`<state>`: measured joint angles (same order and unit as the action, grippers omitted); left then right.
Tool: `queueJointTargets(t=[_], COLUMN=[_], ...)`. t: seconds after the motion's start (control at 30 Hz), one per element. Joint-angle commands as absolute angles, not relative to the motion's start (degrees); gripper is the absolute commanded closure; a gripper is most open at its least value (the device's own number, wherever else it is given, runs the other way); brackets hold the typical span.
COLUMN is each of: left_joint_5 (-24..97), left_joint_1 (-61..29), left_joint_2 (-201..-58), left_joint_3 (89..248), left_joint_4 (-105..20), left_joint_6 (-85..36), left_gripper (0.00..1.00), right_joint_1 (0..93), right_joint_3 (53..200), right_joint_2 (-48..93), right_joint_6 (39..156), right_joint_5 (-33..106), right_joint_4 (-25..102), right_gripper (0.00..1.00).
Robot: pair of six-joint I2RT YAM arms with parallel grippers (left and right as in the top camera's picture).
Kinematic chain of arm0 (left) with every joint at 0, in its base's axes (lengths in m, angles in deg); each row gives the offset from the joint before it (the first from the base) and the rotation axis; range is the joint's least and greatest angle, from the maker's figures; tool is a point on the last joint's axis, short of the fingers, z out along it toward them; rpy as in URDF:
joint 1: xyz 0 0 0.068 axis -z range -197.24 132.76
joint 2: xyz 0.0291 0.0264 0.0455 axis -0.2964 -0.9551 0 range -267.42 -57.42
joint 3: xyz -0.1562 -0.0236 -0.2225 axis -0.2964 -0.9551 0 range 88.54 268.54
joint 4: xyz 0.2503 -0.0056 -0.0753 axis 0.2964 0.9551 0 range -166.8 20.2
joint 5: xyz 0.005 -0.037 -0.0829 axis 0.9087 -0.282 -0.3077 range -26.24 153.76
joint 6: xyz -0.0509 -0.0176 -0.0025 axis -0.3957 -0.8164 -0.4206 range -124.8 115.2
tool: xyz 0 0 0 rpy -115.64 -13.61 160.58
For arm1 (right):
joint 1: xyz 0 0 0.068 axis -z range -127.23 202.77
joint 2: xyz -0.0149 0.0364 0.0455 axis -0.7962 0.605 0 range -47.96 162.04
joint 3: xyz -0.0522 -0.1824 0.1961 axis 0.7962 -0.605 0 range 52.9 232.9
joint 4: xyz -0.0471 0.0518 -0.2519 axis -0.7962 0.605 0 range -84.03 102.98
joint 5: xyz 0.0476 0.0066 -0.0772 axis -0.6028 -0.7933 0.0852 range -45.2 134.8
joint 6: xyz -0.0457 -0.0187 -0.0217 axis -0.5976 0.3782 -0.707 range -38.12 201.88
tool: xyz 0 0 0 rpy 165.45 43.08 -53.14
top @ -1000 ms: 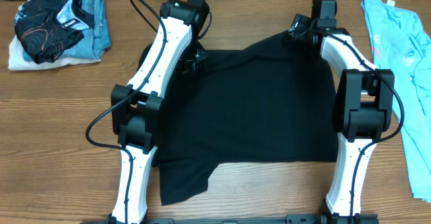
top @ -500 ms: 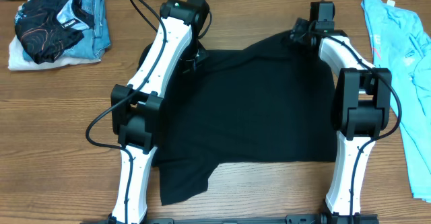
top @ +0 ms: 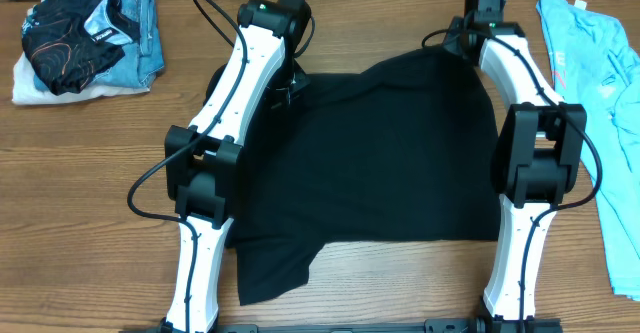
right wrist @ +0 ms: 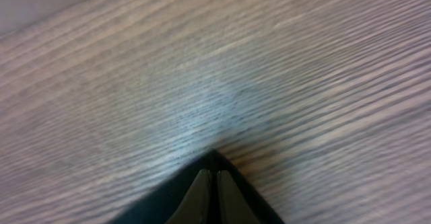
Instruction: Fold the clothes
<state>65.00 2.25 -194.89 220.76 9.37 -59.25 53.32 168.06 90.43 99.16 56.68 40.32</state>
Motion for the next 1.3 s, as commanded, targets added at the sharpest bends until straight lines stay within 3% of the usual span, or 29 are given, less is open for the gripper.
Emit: queueJointTargets(t=[0.0, 0.6, 1.27], left_joint_5=[66.90, 74.94, 72.71], left_joint_1=[2.22, 1.72, -0.33], left_joint_2=[-192.94, -188.57, -187.41], left_joint_3=[220.61, 220.63, 217.70], left_joint_4=[9.50, 12.95, 20.04], left_joint_6=[-58.92, -57.44, -51.03], left_gripper=[0.96, 0.96, 0.96], right_joint_1=[53.81, 57.30, 57.35], right_joint_3=[172.95, 174.07, 174.04], right_joint_2=[90.43, 72.55, 71.17], right_joint_6=[102.20, 110.48, 114.33], right_joint_5=[58.27, 58.49, 55.04], right_joint_4=[43.82, 67.97, 88.67], right_gripper=[0.96, 0.96, 0.96])
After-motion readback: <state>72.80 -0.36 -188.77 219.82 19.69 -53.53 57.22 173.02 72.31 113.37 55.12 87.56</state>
